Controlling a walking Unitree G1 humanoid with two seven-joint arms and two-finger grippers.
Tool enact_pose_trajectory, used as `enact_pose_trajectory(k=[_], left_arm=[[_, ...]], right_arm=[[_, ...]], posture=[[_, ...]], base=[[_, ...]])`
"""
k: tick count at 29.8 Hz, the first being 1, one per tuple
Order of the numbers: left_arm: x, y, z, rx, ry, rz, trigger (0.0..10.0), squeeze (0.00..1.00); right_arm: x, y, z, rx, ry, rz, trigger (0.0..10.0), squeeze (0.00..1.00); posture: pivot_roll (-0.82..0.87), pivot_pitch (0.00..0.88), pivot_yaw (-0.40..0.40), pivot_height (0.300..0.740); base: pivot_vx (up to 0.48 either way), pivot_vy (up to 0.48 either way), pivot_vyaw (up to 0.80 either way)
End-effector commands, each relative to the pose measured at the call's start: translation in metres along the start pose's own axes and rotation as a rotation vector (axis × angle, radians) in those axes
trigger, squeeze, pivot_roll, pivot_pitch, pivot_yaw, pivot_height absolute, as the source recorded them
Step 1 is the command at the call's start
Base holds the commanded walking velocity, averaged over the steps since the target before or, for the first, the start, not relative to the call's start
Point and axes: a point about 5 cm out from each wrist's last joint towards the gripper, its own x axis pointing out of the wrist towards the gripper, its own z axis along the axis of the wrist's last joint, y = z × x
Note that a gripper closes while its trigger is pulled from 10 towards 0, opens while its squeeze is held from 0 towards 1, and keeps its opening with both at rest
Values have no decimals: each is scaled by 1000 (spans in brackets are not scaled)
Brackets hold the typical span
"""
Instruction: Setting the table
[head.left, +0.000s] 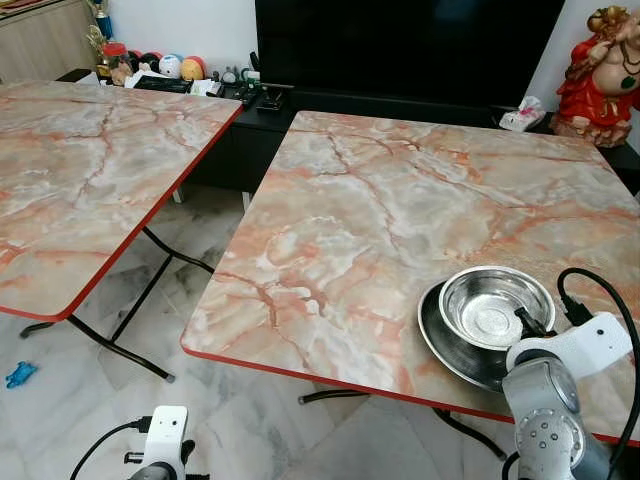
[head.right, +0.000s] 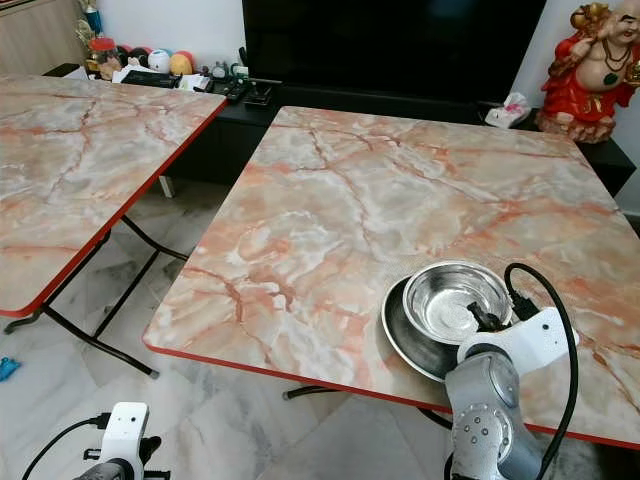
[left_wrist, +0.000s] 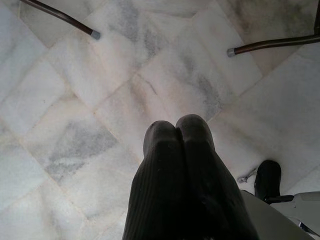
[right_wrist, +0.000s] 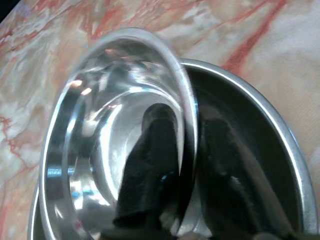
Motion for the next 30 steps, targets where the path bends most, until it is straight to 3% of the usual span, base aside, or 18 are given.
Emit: enact_pose_trajectory(k=[1, 2, 21, 30], left_arm=[[-1, 0, -5, 10, 29, -7, 10000, 0], [0, -1, -4, 11, 28, -8, 10000, 0], [0, -4, -4, 8, 26, -12, 10000, 0], [-3, 9, -8, 3, 30, -1, 10000, 0]], right_arm=[[-3, -2, -3, 4, 14, -11, 10000, 1000], [-3, -4, -4, -2, 19, -17, 10000, 0], [-9, -3, -9, -23, 52, -16, 10000, 0], [-22, -11, 2, -25, 5, -73, 10000, 0]], posture=[[58, 15, -45, 740], [58, 16, -45, 740], [57, 16, -49, 740], [48, 16, -46, 740]], base=[[0, 0, 0], [0, 0, 0], [0, 0, 0], [0, 0, 0]])
